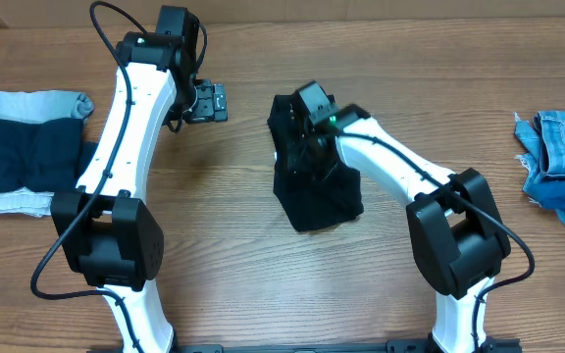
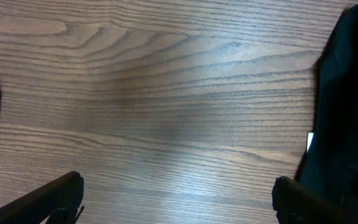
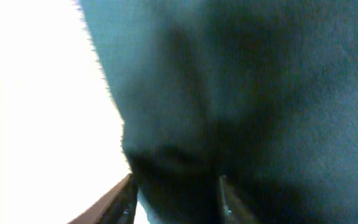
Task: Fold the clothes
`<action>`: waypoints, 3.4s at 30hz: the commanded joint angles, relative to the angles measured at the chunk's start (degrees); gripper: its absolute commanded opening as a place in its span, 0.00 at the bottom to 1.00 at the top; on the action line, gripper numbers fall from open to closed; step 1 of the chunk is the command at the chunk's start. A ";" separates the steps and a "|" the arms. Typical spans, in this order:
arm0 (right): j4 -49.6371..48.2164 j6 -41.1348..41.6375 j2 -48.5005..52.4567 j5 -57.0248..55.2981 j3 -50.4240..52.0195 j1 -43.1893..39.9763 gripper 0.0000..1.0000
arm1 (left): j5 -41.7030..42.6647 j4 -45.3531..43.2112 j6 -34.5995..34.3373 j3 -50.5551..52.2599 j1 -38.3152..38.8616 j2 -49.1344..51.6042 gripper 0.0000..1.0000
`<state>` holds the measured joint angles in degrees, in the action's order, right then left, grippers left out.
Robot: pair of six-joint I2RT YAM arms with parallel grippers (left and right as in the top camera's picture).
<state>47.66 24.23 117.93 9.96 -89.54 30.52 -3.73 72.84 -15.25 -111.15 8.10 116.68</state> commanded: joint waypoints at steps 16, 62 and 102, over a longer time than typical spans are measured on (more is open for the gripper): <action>22.99 -15.32 -3.45 6.03 0.55 4.07 0.04 | -0.74 -0.07 0.24 -0.44 -0.20 0.09 1.00; -20.52 -13.70 13.55 5.81 -10.25 -6.73 0.04 | -0.74 -0.04 0.24 -0.44 -0.20 0.11 1.00; 15.12 -21.94 -12.98 17.99 -4.50 3.98 0.07 | -0.74 -0.07 0.26 -0.44 -0.20 0.11 1.00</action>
<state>62.59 1.45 111.61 29.93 -89.30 37.21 -3.73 72.82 -15.25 -111.15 8.10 116.68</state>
